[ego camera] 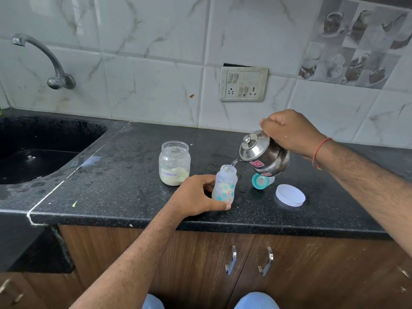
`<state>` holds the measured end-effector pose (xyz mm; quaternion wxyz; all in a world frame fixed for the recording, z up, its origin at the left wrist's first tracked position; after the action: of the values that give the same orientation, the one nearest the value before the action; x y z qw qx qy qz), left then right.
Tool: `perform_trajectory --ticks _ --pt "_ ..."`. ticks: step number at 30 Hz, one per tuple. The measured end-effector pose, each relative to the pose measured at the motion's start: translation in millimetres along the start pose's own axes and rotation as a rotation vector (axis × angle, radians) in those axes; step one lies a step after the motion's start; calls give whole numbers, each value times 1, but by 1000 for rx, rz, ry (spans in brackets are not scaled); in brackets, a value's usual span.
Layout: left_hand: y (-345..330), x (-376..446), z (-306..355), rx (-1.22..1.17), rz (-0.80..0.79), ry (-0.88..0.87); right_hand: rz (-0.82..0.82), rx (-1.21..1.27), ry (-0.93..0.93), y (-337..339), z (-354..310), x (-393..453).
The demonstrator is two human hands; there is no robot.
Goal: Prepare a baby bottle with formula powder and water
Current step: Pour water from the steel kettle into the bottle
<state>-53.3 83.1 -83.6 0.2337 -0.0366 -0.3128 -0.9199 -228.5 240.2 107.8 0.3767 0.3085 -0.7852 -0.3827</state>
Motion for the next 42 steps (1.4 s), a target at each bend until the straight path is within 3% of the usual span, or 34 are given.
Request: perform_trajectory --ticks 42 --pt "0 0 -3 -13 5 9 -17 -106 45 -5 -13 -2"
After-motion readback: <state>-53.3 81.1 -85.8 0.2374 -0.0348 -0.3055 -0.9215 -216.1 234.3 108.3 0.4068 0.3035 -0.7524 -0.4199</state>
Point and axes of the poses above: each hand's wrist, its own x-axis towards the middle knuckle, its own y-axis out of the back of the hand, z = x × y, the point moved 2 cm from there along x, towards the middle knuckle, and after that the axes turned 4 degrees about -z, right-handed, at the moved point
